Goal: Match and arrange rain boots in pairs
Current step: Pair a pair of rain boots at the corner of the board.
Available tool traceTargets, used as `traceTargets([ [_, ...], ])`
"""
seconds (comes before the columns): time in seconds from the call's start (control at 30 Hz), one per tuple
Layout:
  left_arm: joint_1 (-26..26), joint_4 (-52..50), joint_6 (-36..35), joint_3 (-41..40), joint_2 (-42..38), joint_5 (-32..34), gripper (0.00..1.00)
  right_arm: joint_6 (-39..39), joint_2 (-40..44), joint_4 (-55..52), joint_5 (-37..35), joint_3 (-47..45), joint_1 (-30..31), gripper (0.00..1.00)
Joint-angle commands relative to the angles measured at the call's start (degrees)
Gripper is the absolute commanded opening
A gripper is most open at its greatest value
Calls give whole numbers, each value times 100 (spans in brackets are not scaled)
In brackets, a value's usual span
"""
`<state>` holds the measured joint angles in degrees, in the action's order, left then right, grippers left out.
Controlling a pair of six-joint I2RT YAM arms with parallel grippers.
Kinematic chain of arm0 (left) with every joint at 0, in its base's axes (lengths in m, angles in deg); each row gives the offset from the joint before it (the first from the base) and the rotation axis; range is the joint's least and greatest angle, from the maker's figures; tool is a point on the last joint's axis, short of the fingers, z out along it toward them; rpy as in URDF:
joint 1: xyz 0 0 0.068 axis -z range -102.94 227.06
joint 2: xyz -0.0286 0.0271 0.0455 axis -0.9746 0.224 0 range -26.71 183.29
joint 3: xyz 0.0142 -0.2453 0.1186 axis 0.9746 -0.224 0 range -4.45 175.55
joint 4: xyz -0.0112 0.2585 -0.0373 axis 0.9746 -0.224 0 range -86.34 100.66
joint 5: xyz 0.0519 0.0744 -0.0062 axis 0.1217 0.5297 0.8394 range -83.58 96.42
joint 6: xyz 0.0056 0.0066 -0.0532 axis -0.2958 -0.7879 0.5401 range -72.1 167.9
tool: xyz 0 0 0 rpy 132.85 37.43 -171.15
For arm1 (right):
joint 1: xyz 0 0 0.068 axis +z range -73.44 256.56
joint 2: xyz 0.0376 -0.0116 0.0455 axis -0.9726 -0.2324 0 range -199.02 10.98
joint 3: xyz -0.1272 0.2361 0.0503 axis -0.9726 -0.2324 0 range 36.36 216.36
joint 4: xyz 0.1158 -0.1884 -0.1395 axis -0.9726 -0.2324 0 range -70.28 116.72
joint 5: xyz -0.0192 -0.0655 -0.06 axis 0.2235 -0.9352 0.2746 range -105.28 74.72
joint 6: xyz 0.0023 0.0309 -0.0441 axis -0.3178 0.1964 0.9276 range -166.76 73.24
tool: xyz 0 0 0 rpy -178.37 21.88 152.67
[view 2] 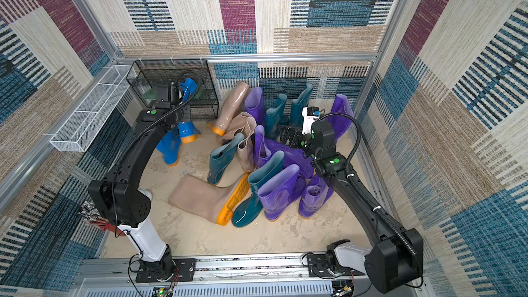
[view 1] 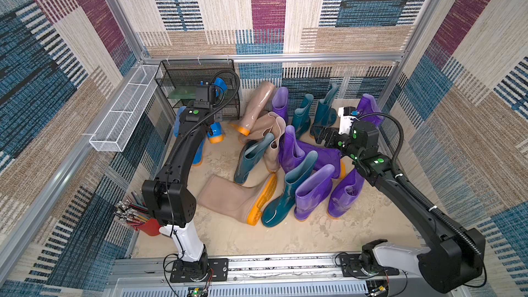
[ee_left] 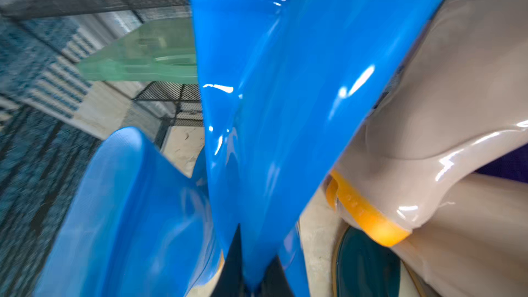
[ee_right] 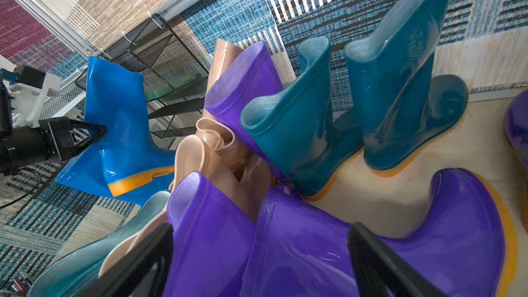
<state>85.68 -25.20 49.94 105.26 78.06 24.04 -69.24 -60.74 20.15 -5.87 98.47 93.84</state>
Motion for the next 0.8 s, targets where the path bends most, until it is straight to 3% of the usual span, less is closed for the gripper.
traceTargets([
  [0.0, -32, 1255, -500, 36, 117, -71, 0, 3, -162, 200, 14, 97, 4, 97],
  [0.17, -58, 1893, -1013, -200, 303, -25, 0, 29, -350, 164, 3, 152, 1, 96],
  [0.23, -62, 2379, -1101, -692, 218, -32, 0, 26, -385, 173, 8, 128, -1, 96],
  [0.47, -168, 2282, -743, -1670, 159, -186, 0, -29, -286, 149, 123, 57, -5, 97],
  [0.63, -212, 2300, -503, -2333, -465, -110, 49, -47, 13, 73, 190, -49, -5, 98],
  [0.77, -211, 2030, -326, -2514, -918, -137, 66, -64, 269, 25, 229, -153, -2, 99],
])
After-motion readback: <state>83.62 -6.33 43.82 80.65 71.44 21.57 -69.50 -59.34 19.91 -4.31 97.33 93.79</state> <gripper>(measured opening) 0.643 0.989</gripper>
